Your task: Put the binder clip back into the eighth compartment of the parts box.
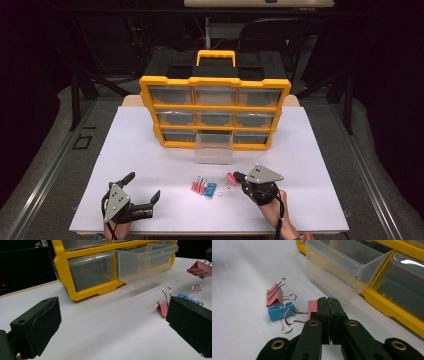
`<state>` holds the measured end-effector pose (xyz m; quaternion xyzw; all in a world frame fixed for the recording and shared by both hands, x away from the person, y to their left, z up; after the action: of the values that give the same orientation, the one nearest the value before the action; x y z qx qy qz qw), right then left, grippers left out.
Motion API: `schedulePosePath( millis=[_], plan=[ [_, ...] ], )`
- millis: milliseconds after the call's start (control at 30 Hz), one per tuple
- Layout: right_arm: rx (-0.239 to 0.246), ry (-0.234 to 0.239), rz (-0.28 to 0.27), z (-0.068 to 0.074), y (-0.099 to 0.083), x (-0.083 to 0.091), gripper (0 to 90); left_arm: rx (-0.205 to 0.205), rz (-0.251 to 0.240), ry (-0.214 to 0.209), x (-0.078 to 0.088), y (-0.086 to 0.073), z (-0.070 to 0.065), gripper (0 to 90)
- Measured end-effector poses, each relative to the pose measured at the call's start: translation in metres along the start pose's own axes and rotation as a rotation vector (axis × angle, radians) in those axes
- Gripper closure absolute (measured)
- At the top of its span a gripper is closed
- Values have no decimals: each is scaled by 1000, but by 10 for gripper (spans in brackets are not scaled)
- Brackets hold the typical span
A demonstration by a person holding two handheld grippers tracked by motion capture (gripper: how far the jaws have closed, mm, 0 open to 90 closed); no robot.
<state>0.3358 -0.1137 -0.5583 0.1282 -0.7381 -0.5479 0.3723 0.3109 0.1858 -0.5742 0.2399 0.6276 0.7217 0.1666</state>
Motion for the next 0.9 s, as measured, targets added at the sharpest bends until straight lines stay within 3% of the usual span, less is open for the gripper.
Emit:
schedulePosePath(
  millis=[900],
  plan=[
    [-28, -49, -8, -29, 7, 5, 887, -4, 2, -3, 0, 0, 0, 0]
  ],
)
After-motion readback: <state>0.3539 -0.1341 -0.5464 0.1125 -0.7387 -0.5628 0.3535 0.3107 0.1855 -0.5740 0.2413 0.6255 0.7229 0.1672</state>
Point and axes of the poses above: each handheld gripper's, and its own axes: x roughly backward along the jaws, y roughly out of its top, z roughly to its left, the point moved 9 cm from there along -x, roughly forward along the jaws, and after that the axes turned 5 degrees about -z, right-handed, at the moved point
